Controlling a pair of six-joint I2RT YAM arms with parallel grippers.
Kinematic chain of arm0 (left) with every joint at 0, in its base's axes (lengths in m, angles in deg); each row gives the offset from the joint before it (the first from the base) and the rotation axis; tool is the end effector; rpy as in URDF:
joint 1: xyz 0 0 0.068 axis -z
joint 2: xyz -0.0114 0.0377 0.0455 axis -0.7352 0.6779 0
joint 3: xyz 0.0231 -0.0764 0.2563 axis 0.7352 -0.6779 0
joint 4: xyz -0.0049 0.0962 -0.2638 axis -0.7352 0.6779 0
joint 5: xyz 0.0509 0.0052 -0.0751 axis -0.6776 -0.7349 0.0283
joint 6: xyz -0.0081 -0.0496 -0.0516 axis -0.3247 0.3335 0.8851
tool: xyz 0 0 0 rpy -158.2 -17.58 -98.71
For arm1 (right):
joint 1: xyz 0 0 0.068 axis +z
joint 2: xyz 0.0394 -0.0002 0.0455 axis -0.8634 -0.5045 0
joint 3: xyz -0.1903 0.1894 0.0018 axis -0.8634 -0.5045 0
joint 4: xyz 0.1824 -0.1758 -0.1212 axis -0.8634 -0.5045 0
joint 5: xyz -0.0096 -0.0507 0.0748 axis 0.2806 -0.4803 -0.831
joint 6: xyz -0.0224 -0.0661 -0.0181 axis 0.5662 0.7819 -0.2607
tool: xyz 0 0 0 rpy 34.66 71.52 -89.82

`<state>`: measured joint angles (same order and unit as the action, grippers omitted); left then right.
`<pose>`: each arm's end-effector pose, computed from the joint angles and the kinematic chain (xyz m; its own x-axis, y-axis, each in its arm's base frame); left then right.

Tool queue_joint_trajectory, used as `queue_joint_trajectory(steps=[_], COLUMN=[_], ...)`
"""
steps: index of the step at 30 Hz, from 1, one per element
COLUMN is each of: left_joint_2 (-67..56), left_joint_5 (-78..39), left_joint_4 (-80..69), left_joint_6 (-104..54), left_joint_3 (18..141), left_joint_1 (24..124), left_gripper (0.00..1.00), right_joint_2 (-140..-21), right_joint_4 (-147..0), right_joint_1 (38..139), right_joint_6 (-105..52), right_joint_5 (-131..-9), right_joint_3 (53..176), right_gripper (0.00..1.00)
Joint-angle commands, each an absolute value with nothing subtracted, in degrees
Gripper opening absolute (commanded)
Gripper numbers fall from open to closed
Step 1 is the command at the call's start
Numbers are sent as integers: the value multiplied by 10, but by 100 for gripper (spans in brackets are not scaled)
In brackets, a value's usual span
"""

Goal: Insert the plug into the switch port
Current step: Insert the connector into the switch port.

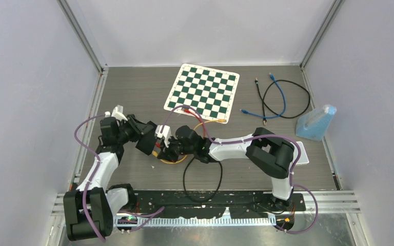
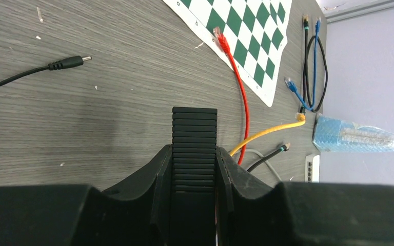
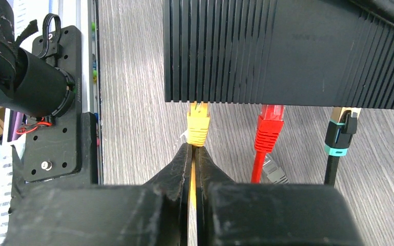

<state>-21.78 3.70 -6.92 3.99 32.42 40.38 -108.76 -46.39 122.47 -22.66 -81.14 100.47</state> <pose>0.2501 -0.0007 0.1734 -0.6049 -0.6375 -0.4772 -0.0719 0.6406 -0.7645 0.1888 0.4098 0.1571 -0.2112 -0.3087 -0.9274 -0.9709 0.1762 0.1624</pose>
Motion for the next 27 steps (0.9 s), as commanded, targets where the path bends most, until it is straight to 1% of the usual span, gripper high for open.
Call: queue_joint_trajectory(steps=[1, 4, 5, 6, 7, 8, 9, 10, 11, 12, 13, 14, 16, 18, 23, 27], left_joint_2=[-211, -208, -207, -209, -213, -217, -222, -227, -231, -234, -235, -235, -232, -232, -245, -256], left_joint_5=[56, 71, 87, 95, 96, 94, 92, 88, 85, 82, 82, 83, 88, 95, 128, 132], left_joint_4=[-16, 1, 5, 18, 34, 50, 63, 73, 81, 91, 94, 98, 101, 93, 40, 39], left_joint_6=[52, 51, 52, 48, 42, 35, 31, 27, 23, 18, 13, 9, 4, 8, 51, 56], left_joint_3=[299, 315, 326, 338, 352, 364, 373, 381, 386, 391, 395, 397, 398, 396, 380, 381], left_joint_1=[432, 406, 393, 385, 379, 376, 373, 373, 372, 371, 368, 362, 353, 346, 345, 345], left_gripper=[0, 0, 0, 0, 0, 0, 0, 0, 0, 0, 0, 0, 0, 0, 0, 0], right_joint_2=[-1043, -1032, -1027, -1014, -999, -992, -980, -974, -961, -955, -942, -936, -924, -922, -954, -990], right_joint_4=[-226, -271, -281, -291, -284, -277, -269, -269, -278, -284, -295, -296, -293, -300, -308, -309], right_joint_1=[1214, 1211, 1211, 1211, 1211, 1211, 1211, 1211, 1212, 1214, 1217, 1220, 1223, 1225, 1233, 1248], right_joint_6=[-206, -180, -176, -169, -168, -168, -168, -166, -160, -154, -140, -134, -135, -146, -216, -243], right_joint_5=[-813, -831, -848, -860, -862, -866, -868, -875, -881, -884, -880, -863, -850, -845, -823, -807], right_joint_3=[1109, 1102, 1082, 1068, 1028, 1006, 970, 953, 925, 900, 885, 872, 844, 845, 876, 903], right_gripper=[5, 5, 6, 11, 14, 20, 23, 31, 35, 43, 47, 53, 57, 57, 57, 54])
